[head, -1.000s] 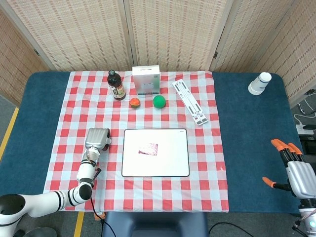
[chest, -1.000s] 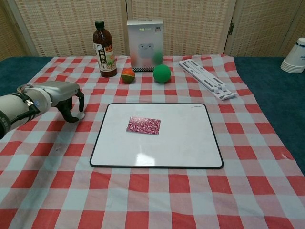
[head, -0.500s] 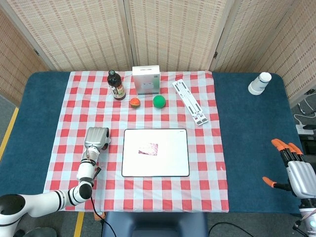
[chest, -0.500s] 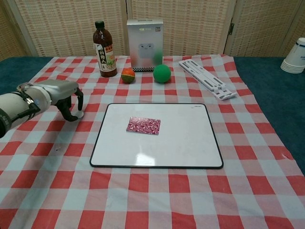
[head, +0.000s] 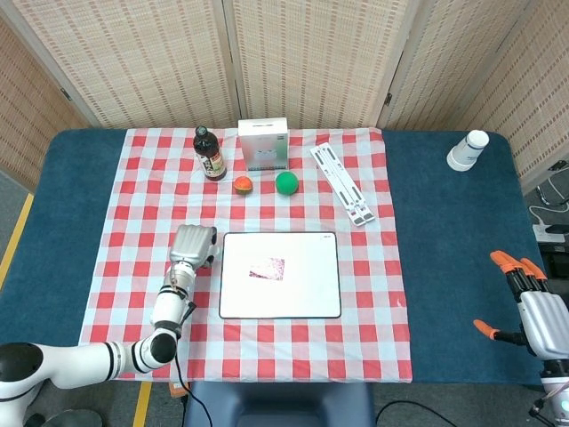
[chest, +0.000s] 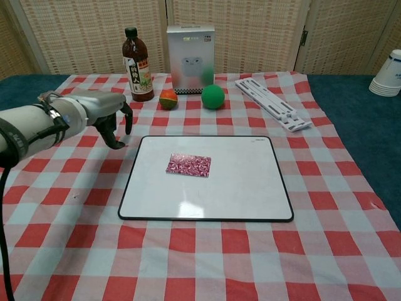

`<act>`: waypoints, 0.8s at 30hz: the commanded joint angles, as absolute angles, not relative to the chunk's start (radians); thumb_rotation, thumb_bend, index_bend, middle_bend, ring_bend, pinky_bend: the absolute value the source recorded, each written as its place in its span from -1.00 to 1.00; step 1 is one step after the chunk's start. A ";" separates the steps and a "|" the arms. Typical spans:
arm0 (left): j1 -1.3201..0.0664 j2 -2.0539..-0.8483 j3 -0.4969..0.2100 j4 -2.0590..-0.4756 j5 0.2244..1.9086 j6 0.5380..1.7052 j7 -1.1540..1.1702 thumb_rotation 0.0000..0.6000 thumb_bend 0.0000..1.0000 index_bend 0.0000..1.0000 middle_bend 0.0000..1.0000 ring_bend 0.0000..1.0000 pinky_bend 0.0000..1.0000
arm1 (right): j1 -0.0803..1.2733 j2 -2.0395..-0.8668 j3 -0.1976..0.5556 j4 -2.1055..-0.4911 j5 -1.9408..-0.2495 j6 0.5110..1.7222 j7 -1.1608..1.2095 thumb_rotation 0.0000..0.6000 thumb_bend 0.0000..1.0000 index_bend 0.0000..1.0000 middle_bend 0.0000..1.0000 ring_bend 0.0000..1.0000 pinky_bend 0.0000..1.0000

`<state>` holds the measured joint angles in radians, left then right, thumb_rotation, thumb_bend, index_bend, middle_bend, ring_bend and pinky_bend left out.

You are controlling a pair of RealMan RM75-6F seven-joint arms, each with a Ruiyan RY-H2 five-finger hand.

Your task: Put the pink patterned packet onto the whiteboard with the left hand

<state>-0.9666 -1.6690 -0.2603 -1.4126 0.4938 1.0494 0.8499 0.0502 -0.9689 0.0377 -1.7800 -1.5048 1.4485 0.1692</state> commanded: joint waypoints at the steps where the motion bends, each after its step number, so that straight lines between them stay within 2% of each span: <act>1: -1.010 -1.701 -0.289 -1.456 0.492 1.083 0.883 1.00 -0.30 -0.01 0.92 0.91 0.78 | 0.046 -0.966 0.032 -1.782 -1.515 1.454 0.180 1.00 -1.00 -0.85 -0.83 -1.00 -0.85; 10: -1.124 -1.819 -0.341 -1.470 0.437 1.146 0.976 1.00 -0.30 -0.01 0.92 0.91 0.78 | 0.040 -0.963 0.030 -1.774 -1.528 1.469 0.196 1.00 -1.00 -0.85 -0.83 -1.00 -0.85; 24: -1.162 -1.925 -0.337 -1.341 0.431 1.134 0.974 1.00 -0.30 0.00 0.93 0.92 0.78 | 0.031 -0.968 0.036 -1.760 -1.534 1.497 0.205 1.00 -1.00 -0.86 -0.83 -1.00 -0.85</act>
